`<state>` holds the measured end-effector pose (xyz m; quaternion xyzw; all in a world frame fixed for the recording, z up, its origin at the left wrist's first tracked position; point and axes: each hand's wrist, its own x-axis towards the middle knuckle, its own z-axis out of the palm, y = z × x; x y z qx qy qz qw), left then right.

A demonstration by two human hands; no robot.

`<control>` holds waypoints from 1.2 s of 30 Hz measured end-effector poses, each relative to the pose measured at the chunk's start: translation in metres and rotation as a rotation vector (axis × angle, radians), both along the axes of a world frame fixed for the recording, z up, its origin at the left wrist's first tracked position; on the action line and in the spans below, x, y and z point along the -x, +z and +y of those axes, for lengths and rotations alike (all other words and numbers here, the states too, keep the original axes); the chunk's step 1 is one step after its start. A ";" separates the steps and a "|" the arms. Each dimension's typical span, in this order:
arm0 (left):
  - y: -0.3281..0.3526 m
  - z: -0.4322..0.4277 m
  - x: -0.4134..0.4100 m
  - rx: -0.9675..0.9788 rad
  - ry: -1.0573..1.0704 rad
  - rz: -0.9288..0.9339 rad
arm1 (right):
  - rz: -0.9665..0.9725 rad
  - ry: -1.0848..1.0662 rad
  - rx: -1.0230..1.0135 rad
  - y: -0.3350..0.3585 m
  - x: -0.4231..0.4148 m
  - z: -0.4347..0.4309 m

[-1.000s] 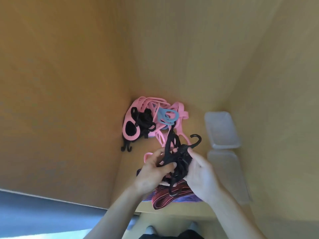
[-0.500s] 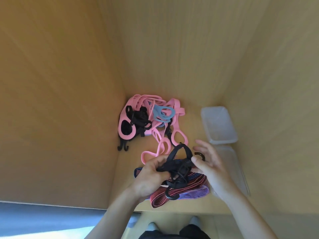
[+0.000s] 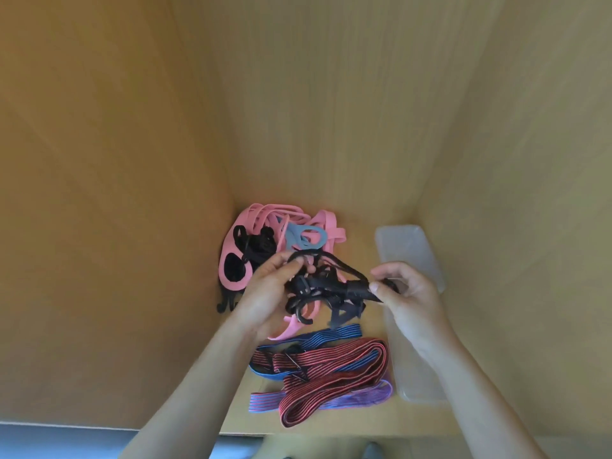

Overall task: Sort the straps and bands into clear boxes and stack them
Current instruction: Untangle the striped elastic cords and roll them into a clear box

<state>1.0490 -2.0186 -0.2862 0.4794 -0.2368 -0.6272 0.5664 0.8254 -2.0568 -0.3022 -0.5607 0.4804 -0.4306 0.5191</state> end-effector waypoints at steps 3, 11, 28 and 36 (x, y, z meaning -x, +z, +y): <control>0.014 -0.023 -0.011 0.011 0.058 -0.056 | 0.033 -0.048 0.041 0.013 0.001 -0.015; 0.050 -0.057 0.010 0.105 -0.186 -0.320 | 0.167 0.256 0.083 0.036 -0.040 -0.028; 0.056 -0.064 -0.028 0.043 -0.293 -0.678 | 0.143 0.014 -0.016 0.012 -0.019 -0.084; -0.054 -0.086 0.004 0.116 -0.637 -1.888 | -0.127 -0.106 -0.217 0.014 -0.011 -0.077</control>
